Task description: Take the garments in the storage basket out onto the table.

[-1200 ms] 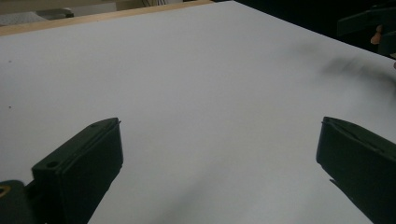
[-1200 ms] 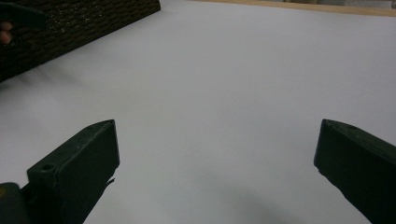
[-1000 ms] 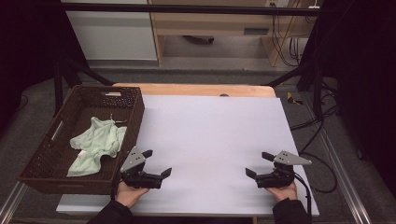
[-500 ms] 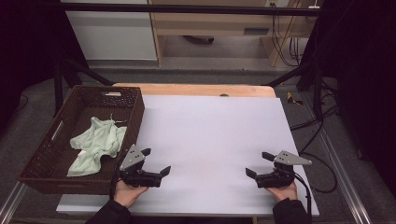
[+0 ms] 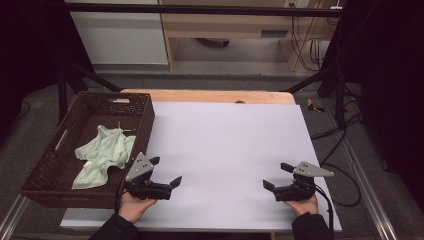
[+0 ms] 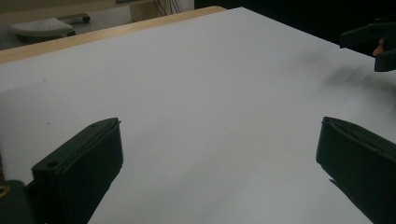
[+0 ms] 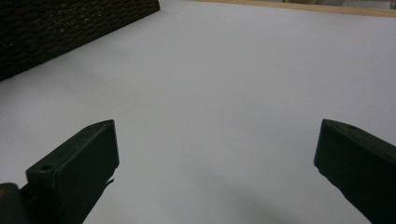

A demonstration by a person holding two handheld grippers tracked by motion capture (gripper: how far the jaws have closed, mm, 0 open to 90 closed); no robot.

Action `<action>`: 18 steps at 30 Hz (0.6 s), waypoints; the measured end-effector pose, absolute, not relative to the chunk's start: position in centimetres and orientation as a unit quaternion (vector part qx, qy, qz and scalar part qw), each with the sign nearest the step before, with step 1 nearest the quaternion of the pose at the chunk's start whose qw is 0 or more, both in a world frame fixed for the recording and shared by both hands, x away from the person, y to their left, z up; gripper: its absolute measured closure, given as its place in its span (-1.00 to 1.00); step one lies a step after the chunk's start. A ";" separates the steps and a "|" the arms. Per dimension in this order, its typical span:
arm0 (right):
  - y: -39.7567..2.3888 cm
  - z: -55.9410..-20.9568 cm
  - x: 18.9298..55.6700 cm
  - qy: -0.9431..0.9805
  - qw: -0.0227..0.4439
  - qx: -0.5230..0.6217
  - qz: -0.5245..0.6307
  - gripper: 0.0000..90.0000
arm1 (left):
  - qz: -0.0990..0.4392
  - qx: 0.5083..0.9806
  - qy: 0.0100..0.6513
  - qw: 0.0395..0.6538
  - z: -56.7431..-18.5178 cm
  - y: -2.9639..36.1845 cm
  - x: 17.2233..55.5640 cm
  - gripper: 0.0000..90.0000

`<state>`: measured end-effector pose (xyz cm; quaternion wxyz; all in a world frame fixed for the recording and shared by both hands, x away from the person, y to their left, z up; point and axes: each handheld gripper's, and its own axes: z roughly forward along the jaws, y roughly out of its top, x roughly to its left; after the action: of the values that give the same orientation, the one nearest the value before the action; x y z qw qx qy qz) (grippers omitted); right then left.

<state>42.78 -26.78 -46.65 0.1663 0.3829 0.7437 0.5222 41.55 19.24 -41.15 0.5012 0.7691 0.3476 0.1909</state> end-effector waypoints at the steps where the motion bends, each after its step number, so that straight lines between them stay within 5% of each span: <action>1: -26.8 -46.6 42.8 0.743 0.166 0.383 0.523 -0.99 | 0.191 0.769 0.348 0.502 -41.0 19.3 41.5 -0.99; 18: -26.8 -46.6 42.8 0.743 0.167 0.383 0.523 -0.99 | 0.204 0.762 0.348 0.506 -38.6 20.1 40.9 -0.99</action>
<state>42.78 -26.81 -46.64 0.1673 0.3827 0.7428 0.5233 40.91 20.15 -38.56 0.5061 0.7621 0.3483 0.2042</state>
